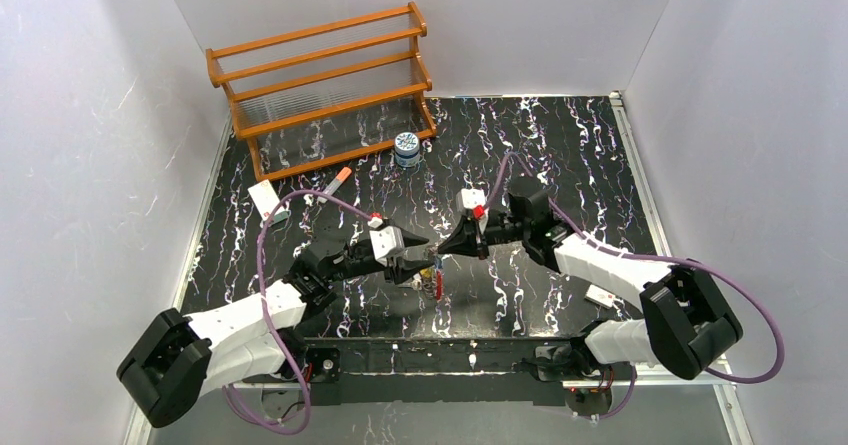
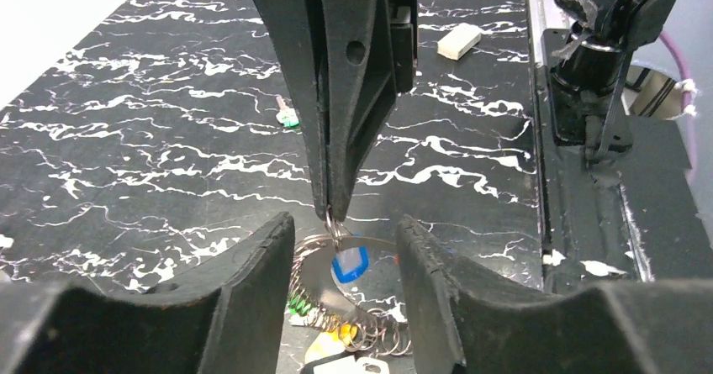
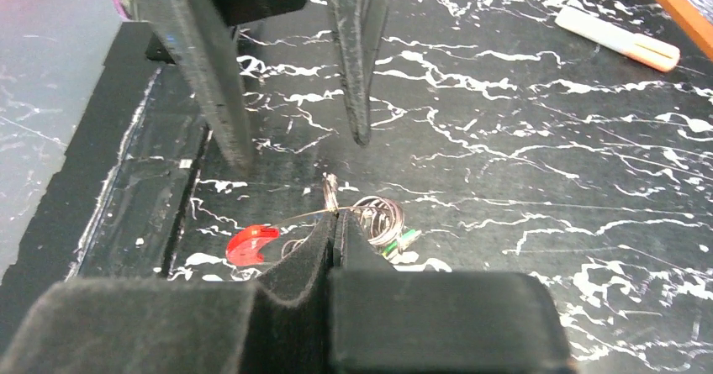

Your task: Put the keys on the keyring

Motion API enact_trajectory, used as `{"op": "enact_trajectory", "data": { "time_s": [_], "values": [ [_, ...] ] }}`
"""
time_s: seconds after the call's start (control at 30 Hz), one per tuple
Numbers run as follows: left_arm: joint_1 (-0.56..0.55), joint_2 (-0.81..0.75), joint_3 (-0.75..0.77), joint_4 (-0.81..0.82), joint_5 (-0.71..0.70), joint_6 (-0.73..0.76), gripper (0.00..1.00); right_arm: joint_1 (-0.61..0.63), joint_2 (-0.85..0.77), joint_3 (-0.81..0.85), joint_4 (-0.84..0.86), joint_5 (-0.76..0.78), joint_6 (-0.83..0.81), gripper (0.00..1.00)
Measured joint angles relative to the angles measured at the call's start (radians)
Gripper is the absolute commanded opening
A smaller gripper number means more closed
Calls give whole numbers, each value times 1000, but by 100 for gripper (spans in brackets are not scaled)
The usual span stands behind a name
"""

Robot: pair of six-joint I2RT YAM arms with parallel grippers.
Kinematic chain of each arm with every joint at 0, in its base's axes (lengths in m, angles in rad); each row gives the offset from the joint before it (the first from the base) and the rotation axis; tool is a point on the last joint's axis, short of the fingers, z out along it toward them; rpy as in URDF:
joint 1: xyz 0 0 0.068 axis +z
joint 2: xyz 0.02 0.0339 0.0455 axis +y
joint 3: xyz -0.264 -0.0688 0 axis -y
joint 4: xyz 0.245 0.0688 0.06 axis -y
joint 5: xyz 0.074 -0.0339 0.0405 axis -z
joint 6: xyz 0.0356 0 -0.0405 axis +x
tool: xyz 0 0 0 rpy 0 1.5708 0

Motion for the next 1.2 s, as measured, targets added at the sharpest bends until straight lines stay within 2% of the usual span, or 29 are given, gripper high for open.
{"op": "enact_trajectory", "data": {
  "time_s": [0.27, 0.57, 0.73, 1.2],
  "values": [
    [0, -27, 2, -97, -32, 81, 49, 0, -24, 134, -356, 79, -174, 1],
    [0, 32, 66, -191, -32, 148, 42, 20, -30, 190, -586, 162, -272, 1],
    [0, 89, 93, -196, -7, 159, 36, 37, -8, 201, -642, 201, -293, 1],
    [-31, 161, 96, -162, 19, 134, 33, 77, 68, 214, -670, 252, -259, 1]
  ]
}}
